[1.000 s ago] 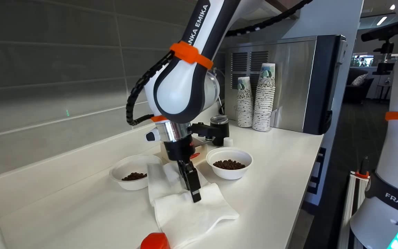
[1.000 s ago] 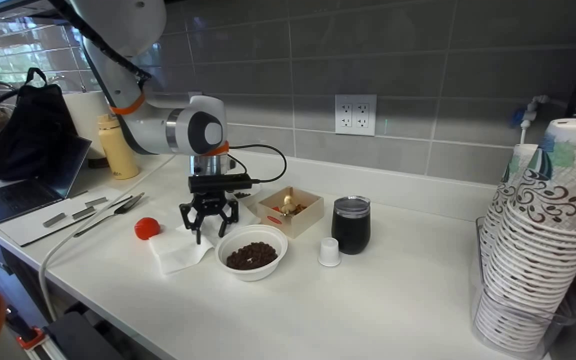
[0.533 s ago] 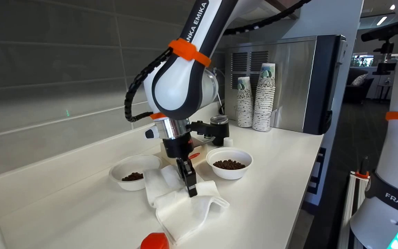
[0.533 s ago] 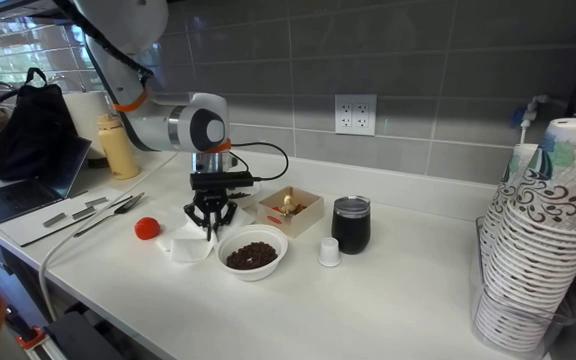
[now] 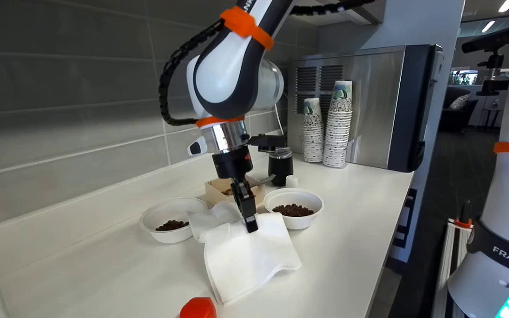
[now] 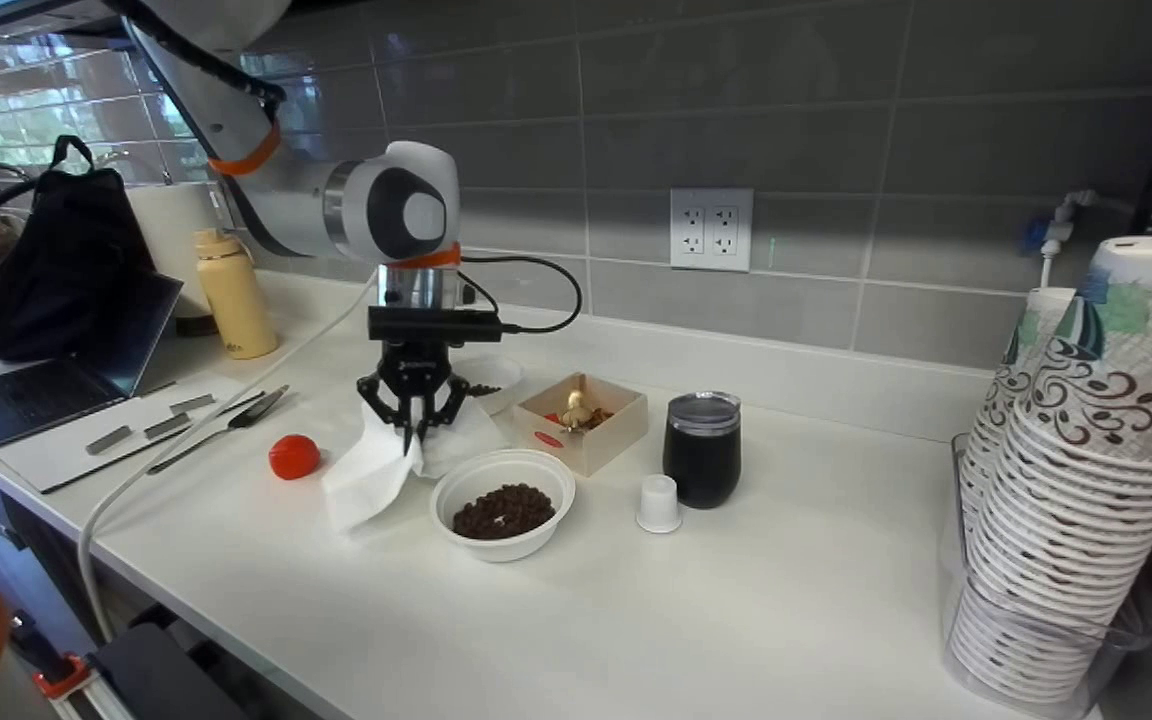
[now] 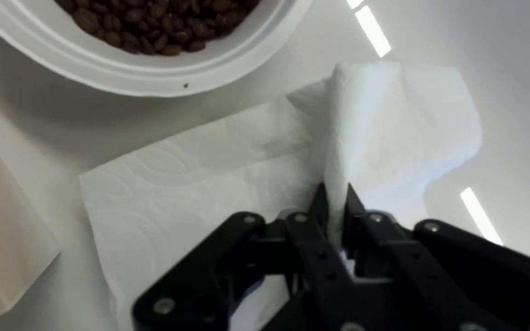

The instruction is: Use the paper towel to clean the left part of the counter

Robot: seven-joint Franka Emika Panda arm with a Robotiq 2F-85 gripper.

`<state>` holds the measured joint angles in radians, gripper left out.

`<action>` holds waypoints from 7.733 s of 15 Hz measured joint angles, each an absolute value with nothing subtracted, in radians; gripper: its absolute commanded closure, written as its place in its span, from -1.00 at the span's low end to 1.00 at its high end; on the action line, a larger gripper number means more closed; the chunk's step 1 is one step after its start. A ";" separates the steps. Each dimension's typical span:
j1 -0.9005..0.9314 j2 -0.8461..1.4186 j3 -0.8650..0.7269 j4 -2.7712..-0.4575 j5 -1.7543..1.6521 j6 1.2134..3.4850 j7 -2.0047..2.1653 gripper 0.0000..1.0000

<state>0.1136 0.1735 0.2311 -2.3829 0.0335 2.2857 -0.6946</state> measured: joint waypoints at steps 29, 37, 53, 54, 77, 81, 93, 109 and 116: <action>-0.223 -0.420 -0.294 -2.691 0.048 2.331 -0.322 0.96; -0.212 -0.081 -0.289 -2.669 0.058 2.505 -0.280 0.96; -0.274 0.183 -0.351 -2.579 -0.068 2.522 -0.104 0.96; -0.284 0.183 -0.359 -2.574 -0.073 2.522 -0.100 0.96; -0.267 0.345 -0.263 -2.308 -0.078 2.428 -0.080 0.96; -0.290 0.345 -0.291 -2.300 -0.086 2.434 -0.088 0.96; -0.280 0.408 -0.143 -2.190 0.016 2.386 -0.145 0.96; -0.265 0.413 -0.259 -2.191 -0.124 2.343 -0.056 0.96; -0.271 0.422 -0.187 -2.177 -0.041 2.440 -0.078 0.96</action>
<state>-0.2710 0.4223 -0.1871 -2.1774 -0.0413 2.4404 -0.0781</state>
